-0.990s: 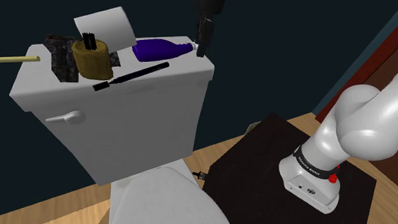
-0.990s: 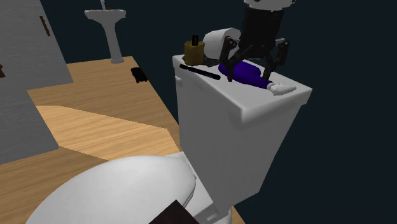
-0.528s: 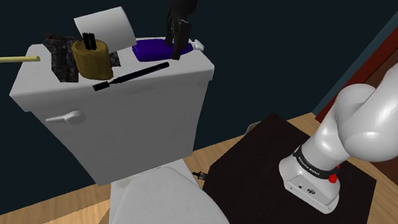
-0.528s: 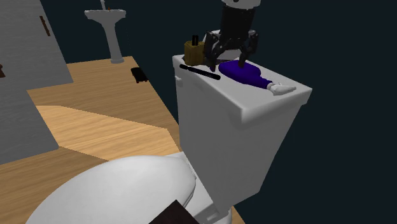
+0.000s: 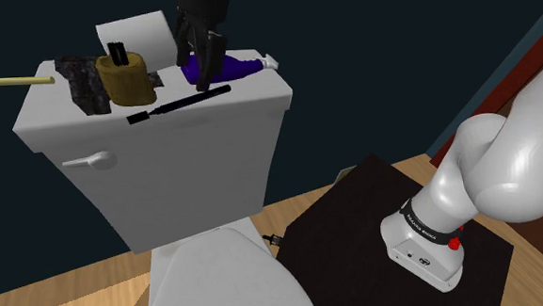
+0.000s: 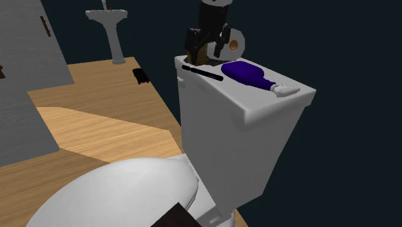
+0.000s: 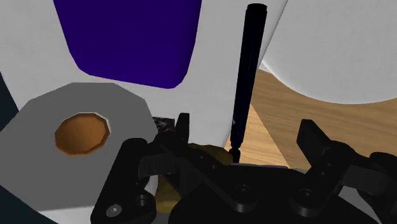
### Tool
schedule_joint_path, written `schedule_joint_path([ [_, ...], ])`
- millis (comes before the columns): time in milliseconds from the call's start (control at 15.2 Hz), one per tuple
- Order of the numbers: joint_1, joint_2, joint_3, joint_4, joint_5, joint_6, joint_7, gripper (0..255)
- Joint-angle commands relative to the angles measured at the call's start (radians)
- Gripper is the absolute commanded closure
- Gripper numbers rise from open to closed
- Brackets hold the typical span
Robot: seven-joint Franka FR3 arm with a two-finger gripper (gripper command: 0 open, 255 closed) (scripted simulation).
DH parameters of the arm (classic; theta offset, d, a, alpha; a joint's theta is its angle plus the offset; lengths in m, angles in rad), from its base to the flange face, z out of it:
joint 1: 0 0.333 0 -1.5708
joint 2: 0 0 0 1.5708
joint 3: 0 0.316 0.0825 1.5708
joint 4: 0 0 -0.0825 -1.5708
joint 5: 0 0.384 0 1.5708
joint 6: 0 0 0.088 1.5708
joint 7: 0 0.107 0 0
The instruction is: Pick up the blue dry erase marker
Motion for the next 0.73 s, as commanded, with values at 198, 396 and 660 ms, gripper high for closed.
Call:
schedule_joint_path([
  [198,0.008,0.015,0.007,-0.044,0.006,0.063,-0.019,0],
  [396,0.008,0.022,0.008,-0.072,0.009,0.096,-0.025,0],
  [660,0.009,0.022,0.008,-0.071,0.008,0.096,-0.025,255],
])
